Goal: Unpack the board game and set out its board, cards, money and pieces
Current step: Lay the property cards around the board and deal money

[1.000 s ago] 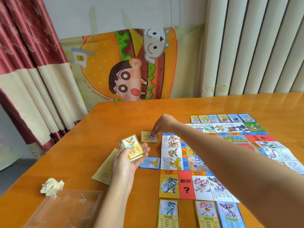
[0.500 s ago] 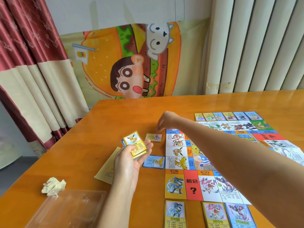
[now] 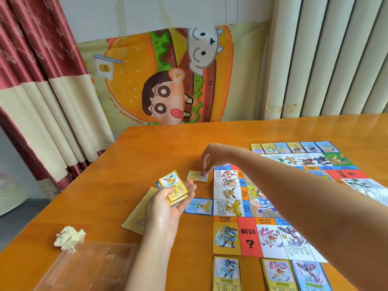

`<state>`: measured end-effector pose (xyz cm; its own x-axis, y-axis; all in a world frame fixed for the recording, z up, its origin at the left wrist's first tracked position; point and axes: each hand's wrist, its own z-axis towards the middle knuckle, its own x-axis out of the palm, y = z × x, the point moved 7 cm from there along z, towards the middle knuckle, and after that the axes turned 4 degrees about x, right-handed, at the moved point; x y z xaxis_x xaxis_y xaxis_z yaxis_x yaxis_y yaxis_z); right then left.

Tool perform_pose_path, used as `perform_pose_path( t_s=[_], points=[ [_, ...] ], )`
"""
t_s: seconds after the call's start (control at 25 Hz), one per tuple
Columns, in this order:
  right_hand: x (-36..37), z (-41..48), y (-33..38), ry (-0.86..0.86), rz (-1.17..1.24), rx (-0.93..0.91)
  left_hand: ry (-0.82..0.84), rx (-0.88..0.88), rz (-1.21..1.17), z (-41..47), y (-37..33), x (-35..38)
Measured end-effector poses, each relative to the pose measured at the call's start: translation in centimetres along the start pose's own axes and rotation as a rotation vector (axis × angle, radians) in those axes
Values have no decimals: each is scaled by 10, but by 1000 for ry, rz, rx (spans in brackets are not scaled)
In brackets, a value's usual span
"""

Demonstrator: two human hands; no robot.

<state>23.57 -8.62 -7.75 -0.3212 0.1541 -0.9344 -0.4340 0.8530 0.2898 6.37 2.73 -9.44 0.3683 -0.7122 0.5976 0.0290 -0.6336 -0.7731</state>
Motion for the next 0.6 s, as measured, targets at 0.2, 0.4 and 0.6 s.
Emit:
perform_pose_path(
  t_s=[0.2,0.4,0.6],
  points=[
    [-2,-1,-2,16,71,-14,-6,-13,24,2,5,-1],
    [12,-1,7,-3,162,-57,-4,-16,21,5,5,-3],
    [5,-4,-5,2,180,-63,-1,-30,0,5,8,-4]
  ],
)
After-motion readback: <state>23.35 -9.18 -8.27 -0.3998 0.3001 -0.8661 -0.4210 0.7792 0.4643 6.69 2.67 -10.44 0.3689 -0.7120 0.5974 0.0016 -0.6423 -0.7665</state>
